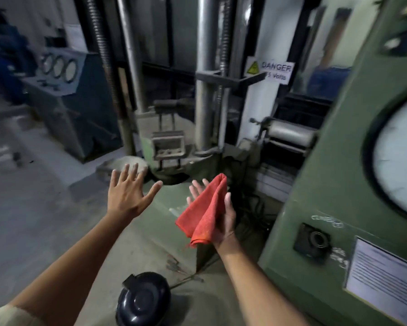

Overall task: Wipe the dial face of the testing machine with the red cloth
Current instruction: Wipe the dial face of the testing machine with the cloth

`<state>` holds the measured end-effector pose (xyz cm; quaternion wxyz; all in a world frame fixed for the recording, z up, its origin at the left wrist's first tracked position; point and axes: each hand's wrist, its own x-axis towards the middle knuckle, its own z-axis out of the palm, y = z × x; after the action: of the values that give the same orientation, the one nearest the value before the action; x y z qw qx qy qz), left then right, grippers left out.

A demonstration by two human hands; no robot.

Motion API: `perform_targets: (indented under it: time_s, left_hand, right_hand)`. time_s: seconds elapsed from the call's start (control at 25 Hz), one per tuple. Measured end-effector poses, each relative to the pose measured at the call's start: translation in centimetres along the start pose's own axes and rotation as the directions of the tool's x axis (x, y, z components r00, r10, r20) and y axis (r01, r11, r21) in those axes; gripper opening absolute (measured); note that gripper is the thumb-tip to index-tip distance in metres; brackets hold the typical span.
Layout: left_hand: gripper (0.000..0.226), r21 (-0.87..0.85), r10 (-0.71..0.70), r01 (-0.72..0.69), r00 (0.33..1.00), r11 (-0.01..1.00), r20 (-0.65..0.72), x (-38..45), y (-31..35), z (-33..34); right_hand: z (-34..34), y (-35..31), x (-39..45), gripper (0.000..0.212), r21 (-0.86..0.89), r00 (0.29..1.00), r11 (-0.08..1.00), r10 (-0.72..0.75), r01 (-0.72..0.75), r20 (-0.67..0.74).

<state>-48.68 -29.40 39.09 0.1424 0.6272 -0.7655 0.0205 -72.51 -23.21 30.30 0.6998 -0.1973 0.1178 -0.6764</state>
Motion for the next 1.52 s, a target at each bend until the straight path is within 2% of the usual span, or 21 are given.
perform_targets:
  time_s: [0.08, 0.24, 0.36, 0.44, 0.48, 0.6, 0.64, 0.72, 0.76, 0.8, 0.84, 0.92, 1.0, 1.08, 1.12, 1.16, 1.24, 1.36, 1.44, 1.52]
  left_hand:
    - [0.113, -0.014, 0.091, -0.091, 0.996, 0.996, -0.016, 1.4, 6.9, -0.6]
    - [0.112, -0.060, 0.239, -0.243, 0.969, 0.968, -0.065, 3.7, 21.0, -2.0]
    - [0.112, -0.073, 0.326, -0.334, 0.940, 0.940, -0.103, 4.7, 31.2, -2.9]
    - [0.113, -0.089, 0.367, -0.378, 0.922, 0.921, -0.121, 4.8, 38.2, -3.3]
    - [0.113, -0.098, 0.384, -0.397, 0.914, 0.913, -0.129, 4.7, 41.4, -3.2]
    - [0.112, -0.129, 0.434, -0.452, 0.889, 0.883, -0.147, 4.1, 49.0, -3.1]
    - [0.113, -0.142, 0.448, -0.468, 0.881, 0.872, -0.151, 4.0, 51.3, -3.0]
    - [0.115, -0.164, 0.479, -0.503, 0.862, 0.848, -0.167, 4.4, 56.2, -3.1]
    - [0.115, -0.178, 0.499, -0.526, 0.849, 0.832, -0.176, 4.8, 58.5, -3.3]
    - [0.115, -0.193, 0.518, -0.549, 0.834, 0.813, -0.189, 5.4, 60.8, -3.5]
    - [0.114, -0.209, 0.535, -0.571, 0.819, 0.794, -0.207, 6.1, 63.0, -3.7]
    - [0.112, -0.225, 0.580, -0.631, 0.774, 0.743, -0.254, 7.9, 67.0, -3.8]
    - [0.109, -0.228, 0.620, -0.688, 0.723, 0.689, -0.305, 9.6, 70.4, -4.0]
    - [0.110, -0.231, 0.643, -0.734, 0.674, 0.639, -0.363, 11.5, 73.8, -3.9]
    - [0.110, -0.235, 0.650, -0.751, 0.654, 0.617, -0.387, 12.4, 75.1, -3.8]
    - [0.110, -0.235, 0.657, -0.768, 0.634, 0.595, -0.409, 13.4, 76.3, -3.6]
    - [0.110, -0.195, 0.672, -0.805, 0.580, 0.561, -0.462, 15.2, 78.2, -2.7]
    - [0.104, -0.082, 0.673, -0.841, 0.482, 0.534, -0.561, 17.1, 80.2, -0.6]
    - [0.103, -0.068, 0.639, -0.840, 0.460, 0.538, -0.616, 17.9, 80.9, 0.5]
    - [0.105, -0.059, 0.625, -0.845, 0.439, 0.532, -0.646, 18.7, 81.2, 1.3]
  right_hand:
    - [-0.1, -7.3, -1.6, 0.103, -0.028, 0.995, 0.995, -0.093, 0.093, -0.028]
    - [0.0, -21.8, -5.5, 0.097, -0.095, 0.972, 0.971, -0.227, 0.221, -0.058]
    - [-0.4, -31.2, -8.7, 0.110, -0.158, 0.940, 0.938, -0.327, 0.309, -0.103]
    - [-1.4, -37.3, -11.1, 0.110, -0.165, 0.914, 0.919, -0.381, 0.358, -0.138]
    - [-1.8, -40.1, -12.3, 0.100, -0.163, 0.900, 0.913, -0.401, 0.375, -0.170]
    - [-3.0, -46.8, -15.0, 0.050, -0.208, 0.866, 0.899, -0.431, 0.386, -0.254]
    - [-3.4, -49.0, -15.7, 0.040, -0.235, 0.853, 0.895, -0.437, 0.380, -0.284]
    - [-3.8, -53.9, -17.0, 0.037, -0.305, 0.807, 0.879, -0.463, 0.366, -0.367]
    - [-3.7, -56.2, -17.4, 0.041, -0.362, 0.757, 0.856, -0.503, 0.370, -0.416]
    - [-3.6, -58.6, -17.7, 0.046, -0.434, 0.678, 0.815, -0.568, 0.384, -0.467]
    - [-3.6, -60.8, -18.0, 0.049, -0.518, 0.566, 0.755, -0.649, 0.401, -0.508]
    - [-2.9, -64.7, -18.9, 0.044, -0.728, 0.247, 0.573, -0.819, 0.376, -0.518]
    - [-2.2, -67.9, -20.1, 0.042, -0.915, -0.045, 0.354, -0.928, 0.196, -0.369]
    - [-2.0, -71.2, -21.2, 0.064, -0.977, -0.290, 0.167, -0.949, -0.130, -0.124]
    - [-2.0, -72.7, -21.6, 0.075, -0.960, -0.363, 0.109, -0.932, -0.257, -0.008]
    - [-2.1, -74.1, -21.6, 0.083, -0.932, -0.399, 0.076, -0.914, -0.355, 0.077]
    - [-3.0, -76.4, -20.9, 0.088, -0.877, -0.388, 0.082, -0.913, -0.473, 0.124]
    - [-5.3, -77.1, -17.3, 0.084, -0.865, -0.320, 0.104, -0.945, -0.491, 0.068]
    - [-6.5, -76.6, -13.8, 0.088, -0.827, -0.270, 0.075, -0.958, -0.557, 0.095]
    - [-7.1, -75.9, -11.1, 0.092, -0.750, -0.220, -0.011, -0.953, -0.661, 0.207]
